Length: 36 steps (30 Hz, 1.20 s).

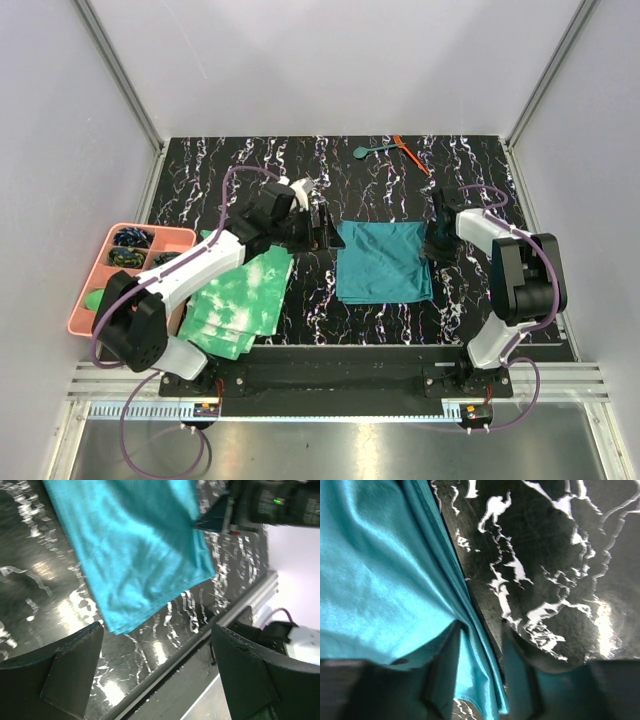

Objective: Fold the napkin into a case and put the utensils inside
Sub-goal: Smooth out the lower triangle-folded napkin at the center of the board, then pick up the lower triangle-folded napkin from the center of the board.

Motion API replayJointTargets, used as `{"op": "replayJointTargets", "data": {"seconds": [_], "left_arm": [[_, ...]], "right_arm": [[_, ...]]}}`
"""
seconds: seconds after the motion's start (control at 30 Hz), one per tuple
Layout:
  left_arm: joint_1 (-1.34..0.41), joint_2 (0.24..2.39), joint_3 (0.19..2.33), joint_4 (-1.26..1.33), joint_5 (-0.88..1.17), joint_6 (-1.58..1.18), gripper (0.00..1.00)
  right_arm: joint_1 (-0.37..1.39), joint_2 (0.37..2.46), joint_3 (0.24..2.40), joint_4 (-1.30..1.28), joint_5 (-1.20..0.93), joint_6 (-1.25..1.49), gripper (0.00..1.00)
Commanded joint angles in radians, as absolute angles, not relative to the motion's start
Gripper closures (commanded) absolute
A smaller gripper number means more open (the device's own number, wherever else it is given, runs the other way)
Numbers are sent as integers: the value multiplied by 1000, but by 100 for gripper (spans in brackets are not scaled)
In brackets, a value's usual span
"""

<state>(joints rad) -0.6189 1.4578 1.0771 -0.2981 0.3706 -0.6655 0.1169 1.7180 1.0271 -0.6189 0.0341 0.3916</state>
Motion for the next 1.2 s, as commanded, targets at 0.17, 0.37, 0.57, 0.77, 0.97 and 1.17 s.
{"op": "replayJointTargets", "data": {"seconds": [0.17, 0.37, 0.57, 0.77, 0.97, 1.17], "left_arm": [[-592, 1182, 942, -325, -36, -831, 10], [-583, 1039, 868, -348, -170, -893, 7], [-548, 1029, 914, -472, -147, -859, 4], [-499, 1015, 916, -495, -63, -845, 4], [-474, 1026, 919, -497, -18, -830, 4], [-454, 1035, 916, -495, 23, -821, 4]], "right_arm": [[296, 1595, 1242, -765, 239, 374, 29], [514, 1684, 1374, -769, 105, 492, 19], [748, 1781, 1436, -775, 112, 613, 24], [856, 1851, 1416, -764, 109, 655, 40], [893, 1897, 1399, -761, 121, 675, 46], [899, 1914, 1364, -755, 129, 680, 46]]}}
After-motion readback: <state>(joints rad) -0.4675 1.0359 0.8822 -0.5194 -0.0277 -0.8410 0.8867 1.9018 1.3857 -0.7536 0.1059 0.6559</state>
